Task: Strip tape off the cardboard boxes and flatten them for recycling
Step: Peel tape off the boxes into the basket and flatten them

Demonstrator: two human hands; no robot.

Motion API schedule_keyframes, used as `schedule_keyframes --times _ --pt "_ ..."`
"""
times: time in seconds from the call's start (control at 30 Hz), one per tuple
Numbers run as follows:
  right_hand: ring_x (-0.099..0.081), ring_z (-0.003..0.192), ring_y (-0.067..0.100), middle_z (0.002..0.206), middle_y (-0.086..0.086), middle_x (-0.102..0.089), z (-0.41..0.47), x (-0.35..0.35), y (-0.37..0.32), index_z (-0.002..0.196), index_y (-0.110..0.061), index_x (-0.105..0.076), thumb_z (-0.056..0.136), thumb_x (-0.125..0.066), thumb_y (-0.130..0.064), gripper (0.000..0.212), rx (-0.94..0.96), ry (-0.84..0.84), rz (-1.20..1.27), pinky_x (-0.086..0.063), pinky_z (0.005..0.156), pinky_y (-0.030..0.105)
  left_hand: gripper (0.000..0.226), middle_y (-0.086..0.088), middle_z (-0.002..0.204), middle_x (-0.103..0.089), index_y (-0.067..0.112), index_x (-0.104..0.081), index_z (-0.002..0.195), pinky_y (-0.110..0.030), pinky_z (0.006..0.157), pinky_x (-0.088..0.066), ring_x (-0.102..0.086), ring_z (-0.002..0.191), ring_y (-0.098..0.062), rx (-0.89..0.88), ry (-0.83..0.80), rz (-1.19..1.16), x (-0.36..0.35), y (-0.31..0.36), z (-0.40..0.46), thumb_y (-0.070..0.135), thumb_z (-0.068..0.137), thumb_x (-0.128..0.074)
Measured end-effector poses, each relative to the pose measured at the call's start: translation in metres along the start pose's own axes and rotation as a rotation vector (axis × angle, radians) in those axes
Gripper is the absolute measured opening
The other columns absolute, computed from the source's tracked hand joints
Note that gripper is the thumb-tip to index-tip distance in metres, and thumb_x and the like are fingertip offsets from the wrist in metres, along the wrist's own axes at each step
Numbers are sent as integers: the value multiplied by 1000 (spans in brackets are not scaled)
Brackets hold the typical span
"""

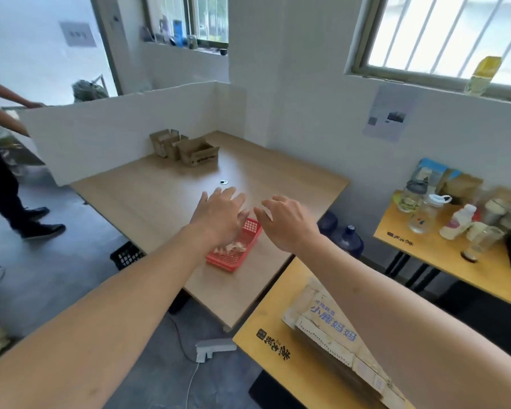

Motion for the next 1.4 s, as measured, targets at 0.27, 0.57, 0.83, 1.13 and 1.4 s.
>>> schedule_keyframes --times 0.27,0.57,0.83,1.13,1.4 --pt "-59 121 33 134 7 -60 99 -52 -111 135 -18 -61 107 -32 -55 55 34 -44 25 -49 96 43 53 -9 158 -38 21 -38 152 -48 115 -34 -35 144 -29 24 22 30 4 -160 32 46 106 -35" --pt "-54 127 30 134 5 -55 212 -127 -218 140 -17 -56 104 -38 -57 57 -2 -131 88 -47 90 43 51 -6 156 -41 20 -38 152 -44 115 -34 -36 144 -27 4 -42 0 -16 -328 79 43 107 -36" --pt "-56 118 30 127 4 -57 332 -194 -252 134 -17 -60 104 -40 -54 52 -39 -159 82 -45 84 39 54 -6 161 -34 21 -34 156 -44 116 -34 -29 149 -26 8 -83 -62 -61 -434 168 43 107 -38" --pt "-58 112 30 119 4 -60 493 -300 -243 128 -16 -63 102 -43 -54 50 -120 -230 79 -49 84 41 53 -10 158 -37 15 -40 152 -46 118 -33 -30 148 -29 -24 -193 -141 -144 -534 316 40 105 -44" --pt "-60 107 29 117 2 -58 611 -338 -245 131 -18 -62 102 -42 -53 49 -181 -270 95 -51 83 42 50 -10 154 -41 13 -43 151 -42 113 -37 -38 143 -29 -54 -229 -170 -159 -597 419 36 106 -45"
Point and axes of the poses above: each hand's wrist, its own z-axis towards the middle knuckle, its own x-axis out of the back of the hand, y = z × x, the point moved 9 cm from there along z, towards the middle knuckle
